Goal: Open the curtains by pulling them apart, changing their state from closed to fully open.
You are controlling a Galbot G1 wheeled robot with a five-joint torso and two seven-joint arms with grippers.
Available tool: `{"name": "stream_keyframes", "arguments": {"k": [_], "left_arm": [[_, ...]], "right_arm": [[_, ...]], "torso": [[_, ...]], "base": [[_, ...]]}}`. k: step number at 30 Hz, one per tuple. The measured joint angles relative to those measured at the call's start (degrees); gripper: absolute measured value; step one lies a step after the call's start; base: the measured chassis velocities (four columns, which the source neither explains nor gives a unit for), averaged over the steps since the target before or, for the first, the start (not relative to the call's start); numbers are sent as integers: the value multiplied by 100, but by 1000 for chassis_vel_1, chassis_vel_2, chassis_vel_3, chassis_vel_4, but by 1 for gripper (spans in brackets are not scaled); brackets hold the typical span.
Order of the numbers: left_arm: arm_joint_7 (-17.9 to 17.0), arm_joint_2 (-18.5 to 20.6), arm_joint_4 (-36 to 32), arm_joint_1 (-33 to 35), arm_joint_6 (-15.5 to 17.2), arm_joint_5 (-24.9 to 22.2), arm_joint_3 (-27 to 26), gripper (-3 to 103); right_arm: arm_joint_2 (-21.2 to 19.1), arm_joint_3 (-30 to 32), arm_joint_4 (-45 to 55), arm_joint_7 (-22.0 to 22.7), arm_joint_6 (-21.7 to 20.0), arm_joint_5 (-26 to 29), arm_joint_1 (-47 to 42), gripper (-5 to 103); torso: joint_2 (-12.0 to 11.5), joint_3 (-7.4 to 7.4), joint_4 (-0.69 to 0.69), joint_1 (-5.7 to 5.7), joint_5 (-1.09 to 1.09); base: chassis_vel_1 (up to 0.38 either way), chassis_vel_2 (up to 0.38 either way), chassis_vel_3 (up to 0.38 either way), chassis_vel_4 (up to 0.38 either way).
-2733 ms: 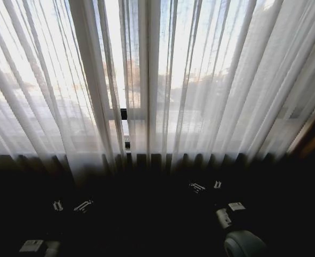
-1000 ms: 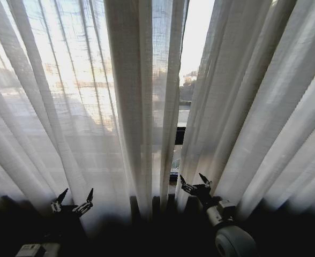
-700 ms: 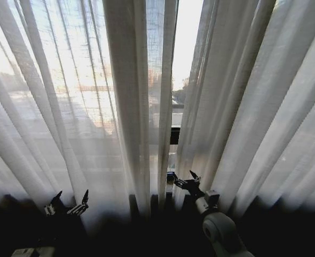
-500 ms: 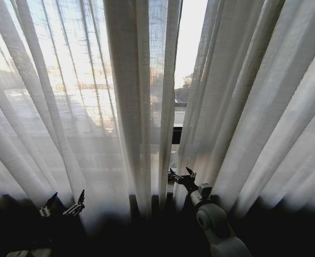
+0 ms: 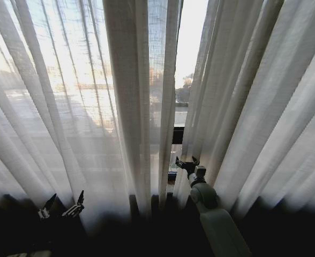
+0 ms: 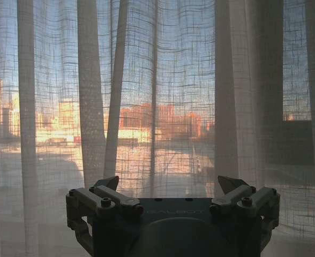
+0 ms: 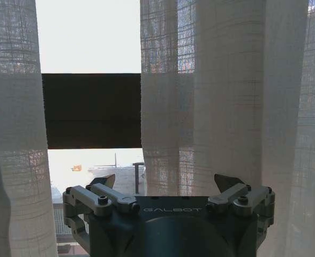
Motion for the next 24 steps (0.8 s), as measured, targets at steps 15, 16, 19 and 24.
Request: {"name": "stream_keyframes", "arguments": {"k": [15, 16, 19, 24], "left_arm": [[8, 40, -42, 53, -180, -10, -36, 100], [8, 46, -38, 52, -193, -12, -34, 100], [8, 58, -28, 49, -212, -13, -25, 100], [10, 104, -24, 37, -230, -39, -30, 100]], "right_arm": [[-17, 96, 16, 93, 27, -21, 8, 66], [-19, 95, 33, 93, 30, -21, -6, 61], [-21, 95, 61, 92, 32, -22, -24, 56], [-22, 102, 127, 85, 36, -24, -69, 33]], "torso": [[0, 0, 2, 0, 0], [0, 0, 2, 0, 0], [0, 0, 1, 0, 0], [0, 0, 1, 0, 0]], "base": [[0, 0, 0, 0], [0, 0, 0, 0], [0, 0, 0, 0], [0, 0, 0, 0]]}}
